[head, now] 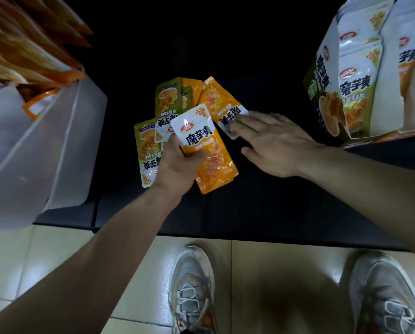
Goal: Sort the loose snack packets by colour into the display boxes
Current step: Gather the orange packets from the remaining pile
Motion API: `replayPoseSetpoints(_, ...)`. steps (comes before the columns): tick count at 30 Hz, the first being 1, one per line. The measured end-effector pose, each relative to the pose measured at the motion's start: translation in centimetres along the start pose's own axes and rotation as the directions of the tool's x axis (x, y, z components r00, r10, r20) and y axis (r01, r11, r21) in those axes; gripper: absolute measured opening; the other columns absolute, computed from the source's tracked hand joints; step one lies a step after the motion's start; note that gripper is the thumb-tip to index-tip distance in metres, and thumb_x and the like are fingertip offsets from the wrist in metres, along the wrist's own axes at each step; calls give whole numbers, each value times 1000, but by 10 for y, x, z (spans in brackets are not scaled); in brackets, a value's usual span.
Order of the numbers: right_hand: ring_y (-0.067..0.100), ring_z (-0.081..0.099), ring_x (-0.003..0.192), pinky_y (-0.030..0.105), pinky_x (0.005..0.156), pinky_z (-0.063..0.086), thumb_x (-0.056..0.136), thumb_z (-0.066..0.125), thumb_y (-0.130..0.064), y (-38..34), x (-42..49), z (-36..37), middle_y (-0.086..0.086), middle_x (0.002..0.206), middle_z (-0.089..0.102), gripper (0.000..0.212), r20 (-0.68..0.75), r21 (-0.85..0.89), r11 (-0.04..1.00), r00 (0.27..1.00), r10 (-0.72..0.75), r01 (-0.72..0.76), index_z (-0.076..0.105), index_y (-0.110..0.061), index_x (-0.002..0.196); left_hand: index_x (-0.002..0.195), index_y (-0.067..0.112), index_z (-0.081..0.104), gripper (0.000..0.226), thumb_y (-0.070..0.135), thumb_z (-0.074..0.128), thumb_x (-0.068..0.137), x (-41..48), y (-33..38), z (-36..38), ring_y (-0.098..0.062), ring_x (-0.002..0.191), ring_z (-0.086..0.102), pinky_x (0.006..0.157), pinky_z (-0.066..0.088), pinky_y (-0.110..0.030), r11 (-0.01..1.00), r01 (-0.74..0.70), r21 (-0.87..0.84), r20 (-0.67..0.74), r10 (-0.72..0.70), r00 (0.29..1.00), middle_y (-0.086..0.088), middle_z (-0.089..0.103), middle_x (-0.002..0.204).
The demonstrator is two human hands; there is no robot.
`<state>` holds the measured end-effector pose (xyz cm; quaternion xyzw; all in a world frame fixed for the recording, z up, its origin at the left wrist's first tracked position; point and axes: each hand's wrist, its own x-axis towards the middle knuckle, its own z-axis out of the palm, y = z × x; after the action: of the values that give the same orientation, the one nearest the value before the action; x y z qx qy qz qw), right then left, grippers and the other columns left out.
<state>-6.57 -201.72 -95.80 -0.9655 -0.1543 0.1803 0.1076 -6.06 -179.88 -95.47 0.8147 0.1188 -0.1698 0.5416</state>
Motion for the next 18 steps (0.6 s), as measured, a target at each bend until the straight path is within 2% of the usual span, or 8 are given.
replayPoseSetpoints(2, 26, 31, 142, 45, 113, 31, 102, 36, -43, -3, -6, 9, 1, 156, 33, 50, -65, -86, 996, 998, -10, 5, 38, -23, 148, 111, 28, 58, 30, 11, 70, 88, 2, -5, -9, -18, 98, 71, 85, 59, -53, 1000, 7, 6, -15, -6, 1000, 0, 73, 106)
replayPoseSetpoints(3, 29, 45, 127, 46, 102, 41, 101, 40, -42, -6, -11, 13, 5, 141, 49, 43, -162, -99, 995, 987, -11, -6, 53, -18, 134, 112, 28, 58, 31, 12, 70, 88, 3, -7, -12, -17, 98, 71, 85, 59, -51, 1000, 10, 5, -12, -9, 1000, 1, 73, 106)
replayPoseSetpoints(5, 32, 55, 104, 46, 84, 48, 97, 46, -45, -7, -17, 20, 9, 112, 61, 39, -328, -123, 990, 944, 25, -69, 64, -11, 107, 117, 24, 57, 32, 11, 68, 90, 5, -11, -17, -12, 96, 71, 83, 59, -44, 1000, 19, 6, -13, -19, 1000, 3, 72, 106)
replayPoseSetpoints(7, 36, 56, 100, 48, 80, 49, 91, 49, -55, -8, -20, 23, 14, 107, 59, 53, -359, -100, 977, 922, 143, -190, 62, -7, 109, 121, 22, 56, 34, 10, 67, 91, 5, -13, -20, -3, 89, 71, 74, 58, -30, 1000, 21, 3, -18, -21, 1000, 6, 71, 104)
replayPoseSetpoints(11, 39, 47, 117, 51, 89, 45, 78, 59, -73, -9, -19, 16, 18, 125, 47, 87, -211, -36, 911, 894, 394, -410, 47, -5, 132, 120, 23, 56, 33, 12, 67, 91, 3, -11, -18, 5, 79, 69, 60, 52, -16, 1000, 2, 25, -6, -2, 1000, 9, 70, 100)
replayPoseSetpoints(13, 36, 43, 120, 48, 91, 43, 74, 69, -70, -9, -18, 9, 16, 127, 45, 86, -156, 43, 915, 902, 403, -402, 46, -8, 129, 120, 25, 57, 33, 13, 67, 91, 1, -11, -16, 3, 82, 69, 61, 52, -16, 1000, 0, 27, -4, 1, 1000, 10, 69, 100)
replayPoseSetpoints(15, 33, 47, 117, 42, 86, 43, 70, 81, -58, -9, -18, 4, 12, 123, 48, 80, -97, 202, 909, 916, 388, -364, 44, -12, 123, 120, 26, 56, 33, 13, 67, 91, 1, -11, -16, 0, 87, 68, 65, 53, -18, 1000, -3, 24, -9, 4, 1000, 10, 69, 101)
replayPoseSetpoints(18, 22, 63, 89, 36, 69, 50, 80, 81, -29, -9, -23, 1, -1, 103, 61, 52, -63, 481, 841, 946, 316, -249, 41, -25, 112, 119, 23, 54, 32, 10, 66, 92, 2, -10, -20, 4, 85, 67, 66, 53, -18, 999, -29, 14, -63, 30, 998, 13, 67, 98)
